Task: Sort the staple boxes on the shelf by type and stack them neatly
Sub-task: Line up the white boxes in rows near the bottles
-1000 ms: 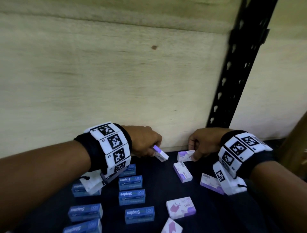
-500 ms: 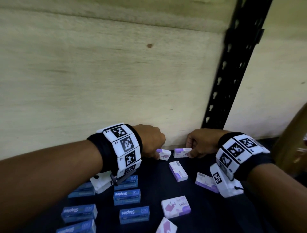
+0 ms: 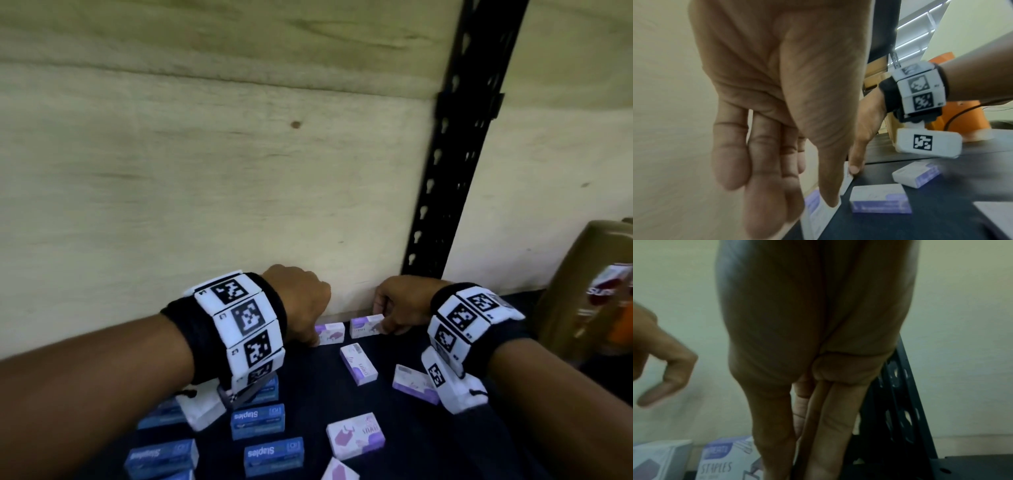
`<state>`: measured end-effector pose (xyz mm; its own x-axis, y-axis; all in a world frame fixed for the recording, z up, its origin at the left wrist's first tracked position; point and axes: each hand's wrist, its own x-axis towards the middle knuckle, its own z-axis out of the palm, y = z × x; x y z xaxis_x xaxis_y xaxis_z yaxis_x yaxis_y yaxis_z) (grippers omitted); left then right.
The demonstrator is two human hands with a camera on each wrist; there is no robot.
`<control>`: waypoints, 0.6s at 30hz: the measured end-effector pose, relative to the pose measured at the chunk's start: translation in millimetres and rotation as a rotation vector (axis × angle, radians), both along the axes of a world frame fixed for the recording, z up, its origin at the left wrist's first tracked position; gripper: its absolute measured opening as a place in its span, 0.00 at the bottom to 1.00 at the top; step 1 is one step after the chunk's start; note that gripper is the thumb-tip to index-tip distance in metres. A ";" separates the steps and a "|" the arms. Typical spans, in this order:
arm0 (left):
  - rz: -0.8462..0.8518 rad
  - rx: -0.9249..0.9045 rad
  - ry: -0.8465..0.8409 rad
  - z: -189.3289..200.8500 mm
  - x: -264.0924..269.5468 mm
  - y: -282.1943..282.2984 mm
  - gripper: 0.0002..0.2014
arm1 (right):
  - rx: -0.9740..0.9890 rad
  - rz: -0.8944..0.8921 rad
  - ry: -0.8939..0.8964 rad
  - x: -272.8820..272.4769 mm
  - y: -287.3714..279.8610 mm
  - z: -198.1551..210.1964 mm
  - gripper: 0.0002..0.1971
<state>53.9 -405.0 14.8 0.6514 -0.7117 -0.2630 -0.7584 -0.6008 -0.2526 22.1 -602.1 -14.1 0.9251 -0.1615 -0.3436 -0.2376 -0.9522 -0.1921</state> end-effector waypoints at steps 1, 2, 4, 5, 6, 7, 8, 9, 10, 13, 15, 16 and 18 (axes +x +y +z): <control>-0.020 -0.002 -0.018 3.6 -6.6 0.2 0.23 | -0.033 -0.002 -0.014 -1.3 1.1 1.1 0.09; -0.045 0.001 -0.017 5.3 -13.4 -0.6 0.22 | -0.066 0.001 -0.022 -2.6 3.0 2.6 0.10; -0.099 0.031 0.038 5.9 -27.5 -4.9 0.22 | -0.128 0.018 -0.030 -7.5 7.4 8.2 0.14; -0.124 0.051 0.070 4.6 -33.0 -8.1 0.22 | -0.153 0.025 -0.029 -10.2 9.6 10.9 0.15; -0.146 0.068 0.096 3.5 -37.9 -11.2 0.22 | -0.177 0.029 -0.018 -13.6 12.0 13.9 0.17; -0.164 0.080 0.113 2.3 -40.9 -14.1 0.23 | -0.203 0.030 0.001 -16.1 13.9 16.0 0.17; -0.180 0.085 0.121 1.9 -43.1 -16.3 0.24 | -0.234 0.027 0.032 -18.7 14.9 18.0 0.17; -0.194 0.084 0.123 1.7 -43.5 -18.3 0.24 | -0.265 0.024 0.073 -20.2 15.8 19.1 0.17; -0.204 0.081 0.123 1.6 -43.0 -19.6 0.25 | -0.294 0.017 0.111 -21.5 15.6 19.5 0.15; -0.207 0.068 0.128 0.5 -39.4 -22.0 0.27 | -0.316 -0.021 0.168 -29.0 12.9 20.4 0.16; -0.203 0.060 0.136 -1.9 -37.1 -22.6 0.27 | -0.334 -0.037 0.149 -35.0 12.6 21.8 0.14; -0.201 0.060 0.144 -3.1 -36.3 -22.7 0.27 | -0.332 -0.033 0.134 -37.8 11.8 21.3 0.16; -0.204 0.056 0.158 -6.4 -34.6 -22.3 0.26 | -0.270 -0.037 0.088 -42.5 12.6 19.7 0.25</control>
